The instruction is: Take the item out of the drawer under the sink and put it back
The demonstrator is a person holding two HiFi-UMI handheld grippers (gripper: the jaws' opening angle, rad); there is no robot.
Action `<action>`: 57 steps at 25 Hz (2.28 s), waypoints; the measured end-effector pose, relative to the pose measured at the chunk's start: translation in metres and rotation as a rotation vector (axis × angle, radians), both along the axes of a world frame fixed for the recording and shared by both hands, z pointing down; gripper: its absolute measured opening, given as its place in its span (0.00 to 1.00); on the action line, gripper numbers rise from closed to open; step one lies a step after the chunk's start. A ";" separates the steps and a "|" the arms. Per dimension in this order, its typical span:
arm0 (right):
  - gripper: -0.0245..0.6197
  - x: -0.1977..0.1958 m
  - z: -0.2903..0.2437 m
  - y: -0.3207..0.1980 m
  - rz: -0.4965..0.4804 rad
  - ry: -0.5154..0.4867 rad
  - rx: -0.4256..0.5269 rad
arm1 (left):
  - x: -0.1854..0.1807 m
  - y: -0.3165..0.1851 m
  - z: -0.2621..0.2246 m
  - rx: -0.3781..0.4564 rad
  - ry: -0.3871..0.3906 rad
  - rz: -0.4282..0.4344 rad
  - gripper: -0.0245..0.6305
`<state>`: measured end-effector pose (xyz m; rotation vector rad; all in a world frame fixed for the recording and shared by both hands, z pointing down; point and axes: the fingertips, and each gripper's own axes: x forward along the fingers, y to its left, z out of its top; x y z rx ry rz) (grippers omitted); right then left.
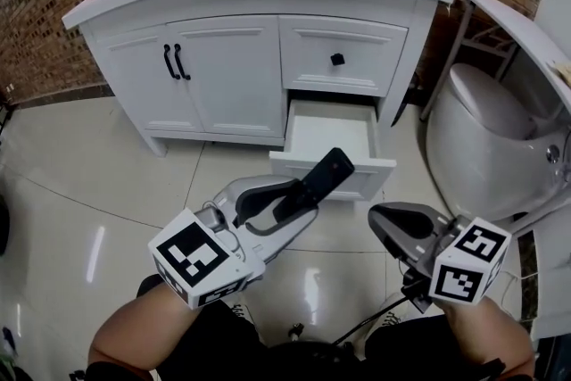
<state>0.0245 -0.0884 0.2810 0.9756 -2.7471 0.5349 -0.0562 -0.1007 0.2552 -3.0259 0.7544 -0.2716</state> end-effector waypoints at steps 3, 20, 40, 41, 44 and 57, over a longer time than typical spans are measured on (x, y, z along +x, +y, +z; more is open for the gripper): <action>0.04 -0.001 -0.001 -0.001 -0.001 -0.001 0.004 | -0.004 0.001 0.010 -0.058 0.005 0.006 0.29; 0.04 0.002 -0.001 -0.001 0.008 0.001 0.005 | 0.000 0.000 0.015 -0.064 -0.005 0.011 0.29; 0.04 -0.002 0.002 0.000 -0.004 0.011 -0.005 | 0.000 -0.002 0.021 -0.079 -0.019 0.009 0.30; 0.04 -0.002 0.001 0.000 -0.004 0.009 -0.003 | -0.001 -0.004 0.021 -0.068 -0.031 0.002 0.30; 0.04 -0.004 0.000 0.000 -0.007 0.006 0.001 | -0.002 -0.012 0.022 -0.023 -0.079 -0.026 0.30; 0.04 -0.006 0.000 0.001 -0.031 0.004 -0.004 | -0.007 -0.047 0.013 0.063 -0.195 -0.098 0.29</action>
